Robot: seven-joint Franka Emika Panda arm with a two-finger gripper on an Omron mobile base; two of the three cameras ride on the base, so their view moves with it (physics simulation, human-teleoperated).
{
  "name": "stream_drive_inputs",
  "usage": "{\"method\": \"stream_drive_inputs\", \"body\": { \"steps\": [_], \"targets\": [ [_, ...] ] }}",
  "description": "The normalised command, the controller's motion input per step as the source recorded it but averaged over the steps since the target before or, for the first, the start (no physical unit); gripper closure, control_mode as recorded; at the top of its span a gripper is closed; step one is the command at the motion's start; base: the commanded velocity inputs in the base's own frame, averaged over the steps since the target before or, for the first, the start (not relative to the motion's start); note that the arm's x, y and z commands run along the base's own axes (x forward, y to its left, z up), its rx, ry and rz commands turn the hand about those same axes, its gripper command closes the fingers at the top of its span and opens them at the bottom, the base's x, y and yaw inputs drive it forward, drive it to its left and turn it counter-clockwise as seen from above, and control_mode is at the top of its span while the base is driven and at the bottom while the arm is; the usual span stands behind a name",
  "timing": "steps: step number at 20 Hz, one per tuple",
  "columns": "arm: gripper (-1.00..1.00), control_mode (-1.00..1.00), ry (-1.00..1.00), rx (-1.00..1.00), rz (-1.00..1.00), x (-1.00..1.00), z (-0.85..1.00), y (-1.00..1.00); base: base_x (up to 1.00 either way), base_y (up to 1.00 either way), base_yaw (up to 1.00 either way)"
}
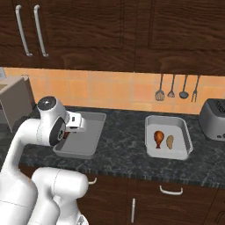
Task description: Place one sweet potato and one chicken drumstick in each tupperware on the nearby counter, to pack two identical lunches.
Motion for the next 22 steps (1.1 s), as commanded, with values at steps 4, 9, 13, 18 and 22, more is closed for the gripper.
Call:
{"method": "stream_drive_inputs", "body": {
  "steps": [4, 9, 13, 18, 22],
  "targets": [
    [1.0, -1.0, 0.17, -0.01, 0.0, 0.64, -0.7, 0.6, 0.0, 0.0, 0.0],
    [1.0, -1.0, 0.14, 0.0, 0.0, 0.49, -0.5, 0.51, 0.0, 0.0, 0.0],
    [1.0, -1.0, 0.08, 0.0, 0.0, 0.46, -0.3, 0.29, 0.0, 0.0, 0.0],
    [1.0, -1.0, 0.0, 0.0, 0.0, 0.42, -0.08, -0.01, 0.0, 0.0, 0.0],
    [1.0, -1.0, -0.01, 0.0, 0.0, 0.34, -0.3, 0.0, 0.0, 0.0, 0.0]
  ]
}}
